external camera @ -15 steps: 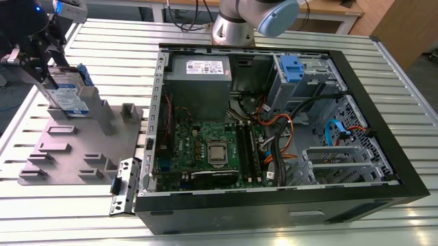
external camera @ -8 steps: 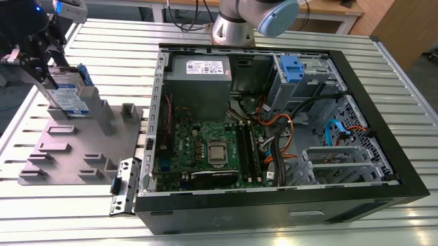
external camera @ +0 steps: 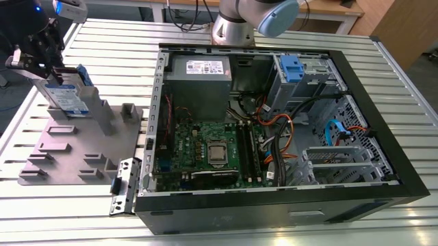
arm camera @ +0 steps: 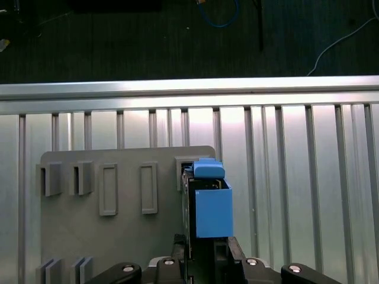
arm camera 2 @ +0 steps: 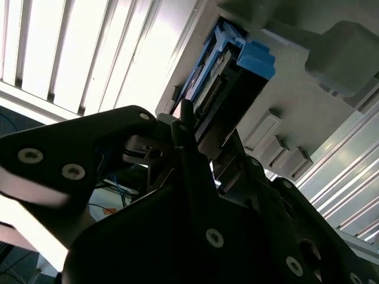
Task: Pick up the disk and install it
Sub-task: 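Pick up the disk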
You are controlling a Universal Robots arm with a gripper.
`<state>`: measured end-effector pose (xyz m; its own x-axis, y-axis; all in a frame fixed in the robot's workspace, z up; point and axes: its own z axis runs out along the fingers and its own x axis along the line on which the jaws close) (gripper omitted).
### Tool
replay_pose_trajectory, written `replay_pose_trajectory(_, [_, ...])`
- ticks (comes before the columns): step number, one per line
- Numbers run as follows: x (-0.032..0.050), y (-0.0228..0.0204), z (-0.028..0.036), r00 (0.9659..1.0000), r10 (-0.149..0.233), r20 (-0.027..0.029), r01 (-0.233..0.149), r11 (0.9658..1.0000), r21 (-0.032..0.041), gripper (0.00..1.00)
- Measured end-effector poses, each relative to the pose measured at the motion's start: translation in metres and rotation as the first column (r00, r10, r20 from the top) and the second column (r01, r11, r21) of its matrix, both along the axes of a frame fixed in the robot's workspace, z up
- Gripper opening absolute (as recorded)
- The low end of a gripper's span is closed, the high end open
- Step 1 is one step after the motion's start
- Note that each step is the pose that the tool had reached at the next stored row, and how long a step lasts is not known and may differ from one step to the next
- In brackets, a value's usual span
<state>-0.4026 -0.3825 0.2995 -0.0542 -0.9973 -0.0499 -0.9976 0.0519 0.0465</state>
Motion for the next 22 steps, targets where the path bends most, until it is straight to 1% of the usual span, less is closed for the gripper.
replay_pose_trajectory(8, [0.0,0.0,-0.0001,1.0,0.0,0.0001,0.0,1.0,0.0,0.38])
replay_pose_trajectory(10, [0.0,0.0,-0.0001,1.0,0.0,0.0001,0.0,1.0,0.0,0.4])
replay_pose_trajectory(11, [0.0,0.0,0.0,1.0,0.0,0.0001,0.0,1.0,0.0,0.46])
replay_pose_trajectory(17, [0.0,0.0,0.0005,1.0,0.004,0.0003,-0.004,1.0,0.0004,0.46])
replay_pose_trajectory(19, [0.0001,0.0001,0.0007,0.9998,0.021,0.0001,-0.021,0.9998,0.0008,0.46])
replay_pose_trajectory(22, [0.0002,0.0,0.0007,0.9985,0.054,0.0001,-0.054,0.9985,0.001,0.46])
